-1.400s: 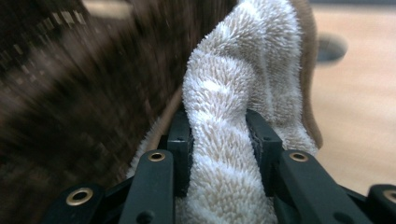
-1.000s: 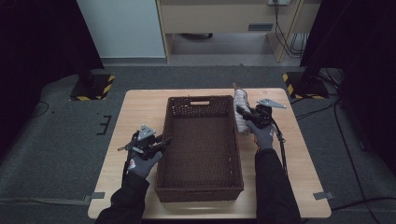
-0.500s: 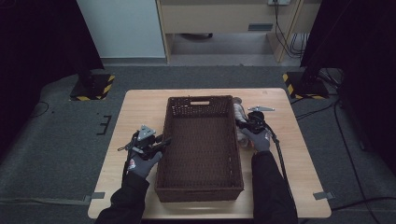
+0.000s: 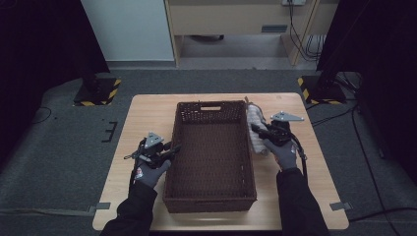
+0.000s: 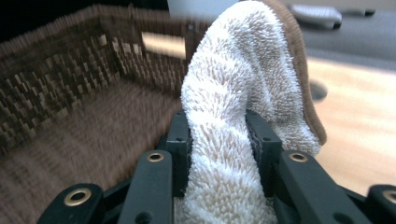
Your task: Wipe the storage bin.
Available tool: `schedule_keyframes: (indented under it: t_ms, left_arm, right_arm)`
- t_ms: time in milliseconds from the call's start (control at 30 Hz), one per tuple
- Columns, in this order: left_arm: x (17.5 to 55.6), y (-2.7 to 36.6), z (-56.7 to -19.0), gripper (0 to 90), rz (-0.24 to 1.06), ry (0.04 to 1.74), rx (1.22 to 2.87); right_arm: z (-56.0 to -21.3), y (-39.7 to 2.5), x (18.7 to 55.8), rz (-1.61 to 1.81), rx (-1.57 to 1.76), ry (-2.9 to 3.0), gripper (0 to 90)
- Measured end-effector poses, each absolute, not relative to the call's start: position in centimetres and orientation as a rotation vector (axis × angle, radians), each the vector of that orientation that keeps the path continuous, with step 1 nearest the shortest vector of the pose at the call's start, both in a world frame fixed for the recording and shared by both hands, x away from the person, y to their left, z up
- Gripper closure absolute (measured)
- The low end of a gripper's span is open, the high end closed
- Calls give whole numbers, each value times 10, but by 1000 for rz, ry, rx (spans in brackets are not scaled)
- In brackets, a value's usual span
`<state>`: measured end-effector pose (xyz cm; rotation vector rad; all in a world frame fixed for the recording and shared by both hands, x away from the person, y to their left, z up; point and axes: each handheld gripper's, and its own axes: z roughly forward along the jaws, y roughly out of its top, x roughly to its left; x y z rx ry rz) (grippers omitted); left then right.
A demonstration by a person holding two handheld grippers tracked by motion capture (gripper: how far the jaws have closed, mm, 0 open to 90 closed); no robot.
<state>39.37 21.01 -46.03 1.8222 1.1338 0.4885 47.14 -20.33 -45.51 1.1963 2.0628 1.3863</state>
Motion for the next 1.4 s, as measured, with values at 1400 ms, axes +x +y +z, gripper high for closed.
schedule_keyframes:
  t_ms: [1400]
  left_arm:
    - [393,210,-460,581,506,1117,1839]
  right_arm:
    - [-464,-211,447,1469,1183,2080,674]
